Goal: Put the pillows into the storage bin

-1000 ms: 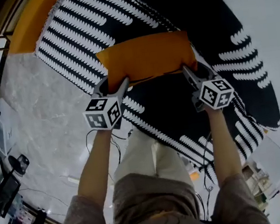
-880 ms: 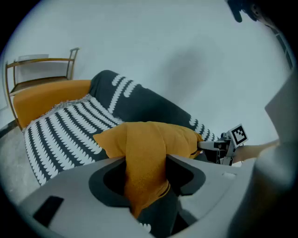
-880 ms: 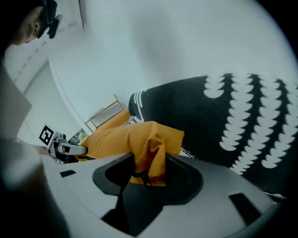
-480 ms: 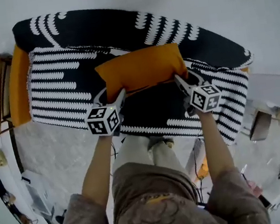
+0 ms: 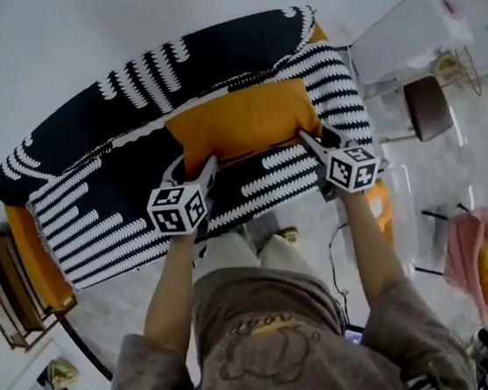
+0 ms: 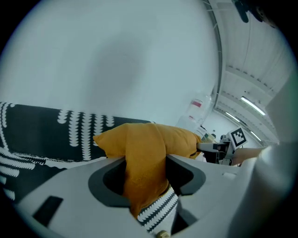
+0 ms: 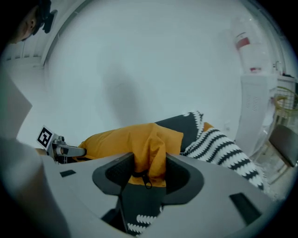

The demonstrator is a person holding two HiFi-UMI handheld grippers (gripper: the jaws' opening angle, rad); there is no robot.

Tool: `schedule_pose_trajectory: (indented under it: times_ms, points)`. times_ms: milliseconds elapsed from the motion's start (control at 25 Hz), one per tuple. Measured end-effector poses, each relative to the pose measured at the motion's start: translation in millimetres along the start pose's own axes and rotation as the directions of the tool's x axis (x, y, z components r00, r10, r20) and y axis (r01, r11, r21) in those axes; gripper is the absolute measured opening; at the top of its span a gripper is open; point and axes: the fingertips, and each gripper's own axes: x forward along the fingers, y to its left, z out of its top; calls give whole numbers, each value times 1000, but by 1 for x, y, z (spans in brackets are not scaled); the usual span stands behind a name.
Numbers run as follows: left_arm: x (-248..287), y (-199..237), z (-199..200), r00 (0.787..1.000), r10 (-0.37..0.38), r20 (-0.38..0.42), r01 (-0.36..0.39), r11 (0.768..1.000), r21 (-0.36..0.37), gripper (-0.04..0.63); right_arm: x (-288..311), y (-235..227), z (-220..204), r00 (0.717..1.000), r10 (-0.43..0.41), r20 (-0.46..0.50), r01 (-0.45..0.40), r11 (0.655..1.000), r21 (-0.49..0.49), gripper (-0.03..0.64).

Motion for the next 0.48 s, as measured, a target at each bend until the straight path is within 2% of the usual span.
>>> schedule_pose_trajectory:
  times_ms: [200, 360, 480]
  points:
    - [45, -139, -21, 990, -125, -63, 130, 987, 95, 221, -135, -90, -25, 990, -127, 63, 122, 989, 80, 190]
    - [81, -260, -46, 962, -241, -126, 261, 950, 173, 222, -257, -159, -56, 957, -266, 120, 245, 956, 163, 190]
    - [99, -348, -68, 940, -298, -166, 329, 922, 204, 222, -341, -204, -75, 929, -340, 143, 307, 928, 209, 190]
